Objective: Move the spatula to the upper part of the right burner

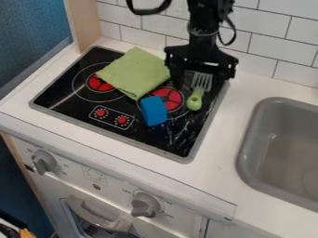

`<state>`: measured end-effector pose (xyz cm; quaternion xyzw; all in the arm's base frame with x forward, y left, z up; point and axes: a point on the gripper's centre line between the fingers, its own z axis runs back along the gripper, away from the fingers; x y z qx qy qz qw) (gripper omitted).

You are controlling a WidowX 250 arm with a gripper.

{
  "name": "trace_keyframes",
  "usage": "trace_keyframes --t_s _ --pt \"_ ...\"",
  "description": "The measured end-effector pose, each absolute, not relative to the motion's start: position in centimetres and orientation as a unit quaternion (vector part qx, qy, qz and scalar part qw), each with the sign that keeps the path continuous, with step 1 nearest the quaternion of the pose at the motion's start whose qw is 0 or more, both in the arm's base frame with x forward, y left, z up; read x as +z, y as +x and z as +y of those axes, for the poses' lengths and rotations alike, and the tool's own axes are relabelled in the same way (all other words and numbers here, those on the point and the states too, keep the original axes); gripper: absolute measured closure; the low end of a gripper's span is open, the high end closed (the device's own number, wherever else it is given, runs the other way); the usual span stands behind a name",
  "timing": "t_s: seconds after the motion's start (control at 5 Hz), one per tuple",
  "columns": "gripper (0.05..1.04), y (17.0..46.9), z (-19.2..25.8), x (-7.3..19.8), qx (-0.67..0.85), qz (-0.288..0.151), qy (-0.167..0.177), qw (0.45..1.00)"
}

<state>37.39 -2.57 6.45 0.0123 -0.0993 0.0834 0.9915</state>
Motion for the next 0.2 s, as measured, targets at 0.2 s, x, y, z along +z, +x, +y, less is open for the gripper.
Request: trace_keyframes --t_s 0.2 --pt "0.083 37.52 -2.28 8.82 0.095 -0.126 0.007 0.987"
